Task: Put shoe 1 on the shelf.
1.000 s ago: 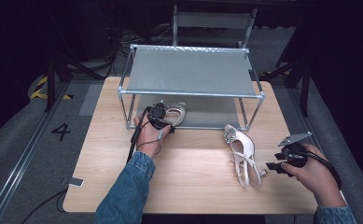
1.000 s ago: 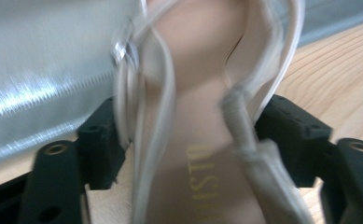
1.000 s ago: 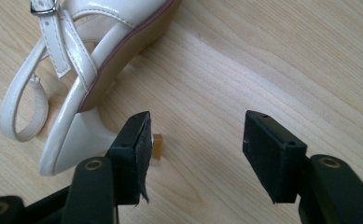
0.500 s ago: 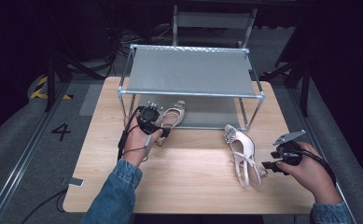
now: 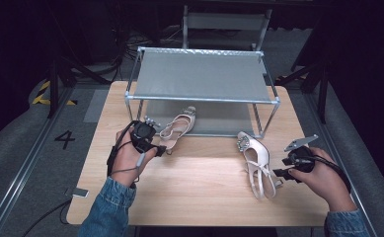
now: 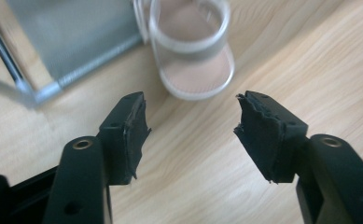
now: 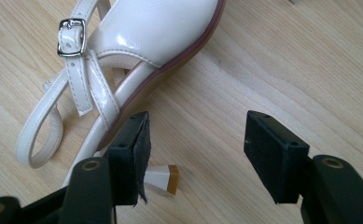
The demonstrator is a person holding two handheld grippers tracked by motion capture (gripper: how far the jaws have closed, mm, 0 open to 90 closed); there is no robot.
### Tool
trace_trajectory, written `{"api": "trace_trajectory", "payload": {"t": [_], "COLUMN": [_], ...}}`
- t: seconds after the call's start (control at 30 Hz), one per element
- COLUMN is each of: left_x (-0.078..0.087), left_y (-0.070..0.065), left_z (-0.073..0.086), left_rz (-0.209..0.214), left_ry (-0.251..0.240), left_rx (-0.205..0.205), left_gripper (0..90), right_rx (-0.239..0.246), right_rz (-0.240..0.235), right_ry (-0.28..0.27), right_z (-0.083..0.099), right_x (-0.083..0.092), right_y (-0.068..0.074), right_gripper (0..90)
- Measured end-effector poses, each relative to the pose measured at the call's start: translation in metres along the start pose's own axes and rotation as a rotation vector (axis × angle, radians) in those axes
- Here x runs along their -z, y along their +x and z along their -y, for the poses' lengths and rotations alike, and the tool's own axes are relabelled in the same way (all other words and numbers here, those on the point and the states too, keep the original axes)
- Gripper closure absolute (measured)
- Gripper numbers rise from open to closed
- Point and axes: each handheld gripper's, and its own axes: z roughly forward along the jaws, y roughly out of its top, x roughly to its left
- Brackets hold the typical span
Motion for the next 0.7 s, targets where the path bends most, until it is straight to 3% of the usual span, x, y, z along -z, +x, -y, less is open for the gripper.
{"api": "trace_trajectory", "payload": {"t": [0.1,0.17,0.37,0.47,0.7], "left_x": [-0.006,-0.016,-0.031,-0.039,-0.059], "left_y": [0.005,0.009,0.011,0.01,0.007], "left_z": [0.003,0.006,0.006,0.005,0.002], "left_rz": [0.029,0.055,0.077,0.097,0.122], "left_ry": [0.035,0.057,0.092,0.095,0.036], "left_rx": [-0.01,0.004,-0.011,-0.015,-0.048], "left_gripper": [52.6,59.5,59.1,54.4,54.9], "right_rx": [0.0,-0.002,-0.014,-0.016,-0.033], "right_rz": [-0.003,-0.003,-0.008,-0.006,-0.008], "right_ry": [-0.001,0.0,0.0,0.002,0.008], "right_z": [0.0,0.0,0.002,0.004,0.009], "right_x": [-0.001,-0.001,-0.002,-0.001,-0.001], "right_y": [-0.001,-0.002,-0.002,-0.003,-0.003], "right_gripper": [42.2,42.2,42.1,42.1,42.1]}}
